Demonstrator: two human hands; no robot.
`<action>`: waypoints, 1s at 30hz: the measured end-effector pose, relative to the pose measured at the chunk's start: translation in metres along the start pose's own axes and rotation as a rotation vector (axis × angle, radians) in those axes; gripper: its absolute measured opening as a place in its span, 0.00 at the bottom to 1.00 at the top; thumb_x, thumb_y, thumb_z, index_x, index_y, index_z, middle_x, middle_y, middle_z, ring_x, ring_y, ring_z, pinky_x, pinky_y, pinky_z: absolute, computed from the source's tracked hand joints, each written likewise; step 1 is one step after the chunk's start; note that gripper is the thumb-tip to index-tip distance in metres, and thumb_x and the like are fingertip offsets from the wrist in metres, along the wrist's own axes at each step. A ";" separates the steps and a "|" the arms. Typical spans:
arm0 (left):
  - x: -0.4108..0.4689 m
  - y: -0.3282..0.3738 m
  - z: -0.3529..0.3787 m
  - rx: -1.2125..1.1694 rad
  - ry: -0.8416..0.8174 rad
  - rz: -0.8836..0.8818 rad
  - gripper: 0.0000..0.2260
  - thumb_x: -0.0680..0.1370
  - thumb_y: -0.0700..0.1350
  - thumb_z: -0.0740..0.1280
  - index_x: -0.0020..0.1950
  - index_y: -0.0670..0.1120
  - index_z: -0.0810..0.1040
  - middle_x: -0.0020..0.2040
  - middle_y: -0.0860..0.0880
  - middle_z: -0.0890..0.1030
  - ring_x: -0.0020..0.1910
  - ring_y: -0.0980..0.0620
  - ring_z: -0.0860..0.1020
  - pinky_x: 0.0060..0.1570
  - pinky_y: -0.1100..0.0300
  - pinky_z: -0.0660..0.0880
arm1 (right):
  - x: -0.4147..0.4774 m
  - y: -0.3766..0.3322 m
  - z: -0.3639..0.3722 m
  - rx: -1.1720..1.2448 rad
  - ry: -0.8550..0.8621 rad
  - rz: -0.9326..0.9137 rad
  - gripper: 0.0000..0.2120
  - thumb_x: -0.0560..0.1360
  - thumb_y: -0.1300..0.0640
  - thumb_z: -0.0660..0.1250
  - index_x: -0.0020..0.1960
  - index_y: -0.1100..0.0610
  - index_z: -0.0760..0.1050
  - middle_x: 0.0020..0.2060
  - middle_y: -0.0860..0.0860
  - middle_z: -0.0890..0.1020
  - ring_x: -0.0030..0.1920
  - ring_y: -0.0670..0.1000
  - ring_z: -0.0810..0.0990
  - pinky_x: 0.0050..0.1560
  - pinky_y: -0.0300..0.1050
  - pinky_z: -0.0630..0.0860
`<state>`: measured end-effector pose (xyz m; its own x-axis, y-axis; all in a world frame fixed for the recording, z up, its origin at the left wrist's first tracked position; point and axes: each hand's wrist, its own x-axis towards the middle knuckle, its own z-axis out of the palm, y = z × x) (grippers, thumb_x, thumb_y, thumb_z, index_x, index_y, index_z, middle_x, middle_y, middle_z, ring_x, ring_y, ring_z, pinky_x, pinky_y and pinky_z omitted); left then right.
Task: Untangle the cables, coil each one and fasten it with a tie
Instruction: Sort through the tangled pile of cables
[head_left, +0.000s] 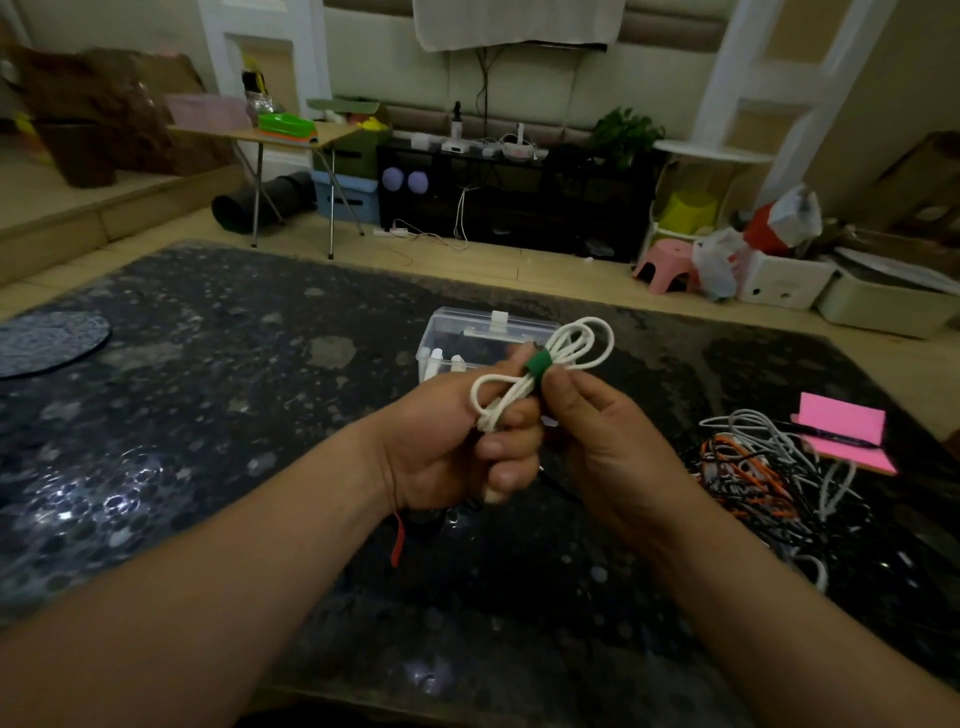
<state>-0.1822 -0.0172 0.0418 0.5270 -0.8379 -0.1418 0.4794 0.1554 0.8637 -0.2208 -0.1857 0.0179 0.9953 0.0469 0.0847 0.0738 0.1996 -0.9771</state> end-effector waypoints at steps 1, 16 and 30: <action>0.001 -0.001 -0.003 -0.049 -0.034 -0.022 0.28 0.86 0.63 0.53 0.33 0.46 0.69 0.24 0.50 0.67 0.24 0.50 0.72 0.25 0.63 0.72 | 0.001 0.000 0.002 0.038 0.003 0.004 0.19 0.74 0.45 0.70 0.57 0.57 0.85 0.51 0.56 0.88 0.53 0.54 0.86 0.63 0.59 0.79; 0.010 -0.026 -0.013 1.148 0.415 0.295 0.20 0.81 0.49 0.72 0.72 0.53 0.72 0.65 0.56 0.80 0.60 0.62 0.79 0.61 0.60 0.78 | 0.013 0.025 0.004 0.063 0.263 0.145 0.25 0.70 0.45 0.75 0.57 0.64 0.85 0.50 0.61 0.89 0.52 0.59 0.88 0.59 0.56 0.82; 0.001 -0.005 -0.035 0.603 0.312 -0.035 0.09 0.86 0.45 0.63 0.49 0.43 0.77 0.36 0.45 0.81 0.29 0.51 0.76 0.28 0.60 0.72 | 0.016 0.034 0.002 -0.040 0.143 0.050 0.13 0.73 0.47 0.74 0.50 0.56 0.81 0.34 0.52 0.83 0.30 0.46 0.76 0.31 0.41 0.69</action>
<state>-0.1594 -0.0006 0.0208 0.7392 -0.6333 -0.2293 0.0725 -0.2636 0.9619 -0.2022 -0.1766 -0.0140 0.9964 -0.0843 0.0104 0.0239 0.1608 -0.9867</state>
